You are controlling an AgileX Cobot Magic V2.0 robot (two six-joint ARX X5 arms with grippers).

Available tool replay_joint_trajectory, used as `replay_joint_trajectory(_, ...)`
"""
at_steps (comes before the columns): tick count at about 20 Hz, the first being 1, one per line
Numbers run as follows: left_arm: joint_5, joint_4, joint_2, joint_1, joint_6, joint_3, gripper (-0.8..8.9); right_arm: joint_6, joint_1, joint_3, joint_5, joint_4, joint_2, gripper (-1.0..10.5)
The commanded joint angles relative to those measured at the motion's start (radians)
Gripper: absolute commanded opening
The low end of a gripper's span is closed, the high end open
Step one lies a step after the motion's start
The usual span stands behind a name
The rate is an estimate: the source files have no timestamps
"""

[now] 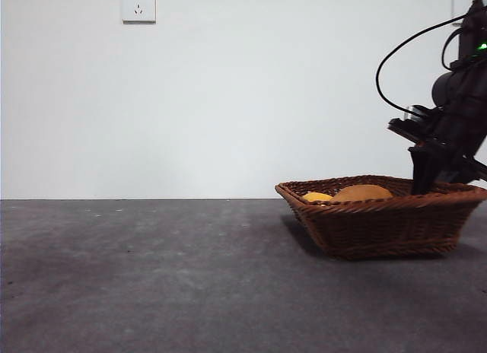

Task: Help me put the vegetables on the table into the basket

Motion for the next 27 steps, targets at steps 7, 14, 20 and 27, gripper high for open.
replay_joint_trajectory(7,0.000,0.001,-0.004,-0.001,-0.028,-0.006,-0.05,-0.045,-0.002,0.090,0.027,-0.016,0.071,-0.1)
replay_joint_trajectory(14,-0.034,0.001,-0.004,-0.001,0.008,-0.006,-0.05,0.019,0.000,0.090,0.076,0.011,0.069,6.2)
replay_joint_trajectory(20,-0.217,0.001,-0.003,-0.001,0.054,-0.006,-0.04,0.034,0.000,0.090,0.125,-0.056,-0.134,4.6)
replay_joint_trajectory(27,-0.353,0.001,0.022,-0.001,0.120,-0.007,-0.04,0.053,0.039,0.089,0.188,-0.130,-0.695,-0.1)
